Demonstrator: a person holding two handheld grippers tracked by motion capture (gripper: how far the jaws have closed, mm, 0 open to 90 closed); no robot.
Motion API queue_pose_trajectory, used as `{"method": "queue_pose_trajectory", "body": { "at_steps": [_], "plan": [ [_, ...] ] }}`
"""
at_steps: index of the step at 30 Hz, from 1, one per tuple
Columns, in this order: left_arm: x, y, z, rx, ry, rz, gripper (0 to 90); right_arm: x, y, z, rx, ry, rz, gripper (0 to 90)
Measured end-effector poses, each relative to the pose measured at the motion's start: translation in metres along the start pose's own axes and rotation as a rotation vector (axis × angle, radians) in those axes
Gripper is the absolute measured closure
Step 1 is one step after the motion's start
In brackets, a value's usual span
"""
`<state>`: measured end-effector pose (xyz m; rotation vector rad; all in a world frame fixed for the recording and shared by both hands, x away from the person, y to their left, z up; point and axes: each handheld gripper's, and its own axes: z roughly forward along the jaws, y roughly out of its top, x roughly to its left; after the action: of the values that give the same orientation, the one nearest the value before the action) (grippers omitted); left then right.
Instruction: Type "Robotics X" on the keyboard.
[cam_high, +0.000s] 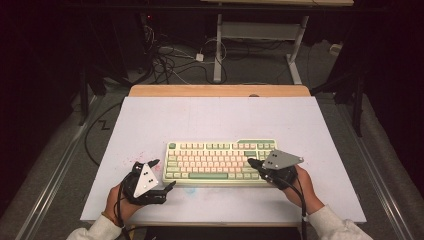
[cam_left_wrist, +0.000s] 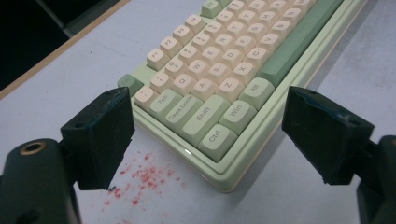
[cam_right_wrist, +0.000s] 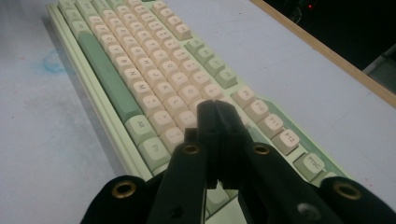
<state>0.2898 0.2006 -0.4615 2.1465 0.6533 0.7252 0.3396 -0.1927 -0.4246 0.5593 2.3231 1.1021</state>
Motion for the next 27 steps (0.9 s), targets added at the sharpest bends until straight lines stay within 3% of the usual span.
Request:
{"method": "queue_pose_trajectory", "body": {
  "at_steps": [7, 18, 27],
  "plan": [
    [-0.001, -0.006, -0.002, -0.004, -0.014, -0.026, 16.6, -0.001, 0.011, 0.022, 0.019, 0.016, -0.004, 90.0],
    [-0.002, -0.008, -0.002, -0.010, -0.034, -0.023, 17.8, 0.011, 0.034, 0.063, 0.076, 0.071, -0.050, 90.0],
    [-0.001, -0.009, -0.001, -0.011, -0.042, -0.036, 17.8, 0.015, 0.041, 0.090, 0.134, 0.060, -0.080, 90.0]
  ]
}}
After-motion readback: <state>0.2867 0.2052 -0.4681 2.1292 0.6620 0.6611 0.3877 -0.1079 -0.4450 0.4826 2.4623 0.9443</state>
